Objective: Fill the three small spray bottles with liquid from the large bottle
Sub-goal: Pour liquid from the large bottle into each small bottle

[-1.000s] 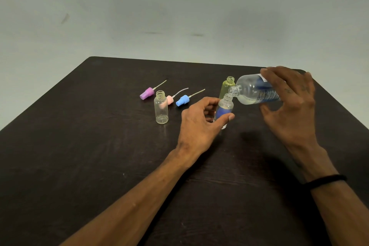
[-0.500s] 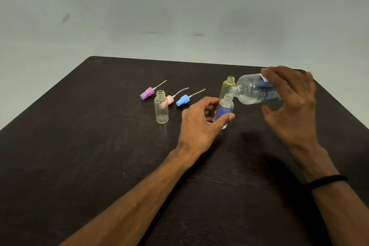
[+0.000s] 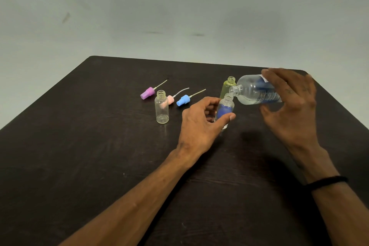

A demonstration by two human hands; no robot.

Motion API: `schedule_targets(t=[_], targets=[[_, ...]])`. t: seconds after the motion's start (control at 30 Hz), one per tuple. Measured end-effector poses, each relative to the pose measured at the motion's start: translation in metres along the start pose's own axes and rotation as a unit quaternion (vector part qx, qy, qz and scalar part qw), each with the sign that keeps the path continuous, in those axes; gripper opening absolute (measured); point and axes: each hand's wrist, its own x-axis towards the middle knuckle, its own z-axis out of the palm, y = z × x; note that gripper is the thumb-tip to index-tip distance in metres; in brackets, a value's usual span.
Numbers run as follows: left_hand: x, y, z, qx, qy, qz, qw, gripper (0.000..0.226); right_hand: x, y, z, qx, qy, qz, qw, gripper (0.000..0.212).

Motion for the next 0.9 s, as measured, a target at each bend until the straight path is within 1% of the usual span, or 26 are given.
schedule_targets(t=[0.2,0.5,0.7,0.8,0.9], targets=[[0.0,0.001,0.001,-0.008,0.018,-0.003,1.0,0.043,-0.002,0.002,0.004,-0.007,-0.01,0.013,1.0,0.076],[0.0,0.003,0.0,-0.01,0.023,0.008,1.0,0.042,-0.003,0.001,0.007,-0.006,-0.012,0.03,0.999,0.076],[0.002,-0.001,0.0,-0.017,0.028,0.002,0.999,0.04,0.0,-0.005,0.008,0.008,0.013,0.064,0.998,0.069],[0.005,-0.002,-0.002,-0.022,0.039,0.004,0.999,0.039,0.0,-0.012,0.005,0.04,0.019,0.101,0.994,0.068],[0.007,-0.004,-0.005,-0.018,0.047,0.006,0.999,0.04,0.0,-0.016,0.001,0.101,0.002,0.19,0.977,0.07]])
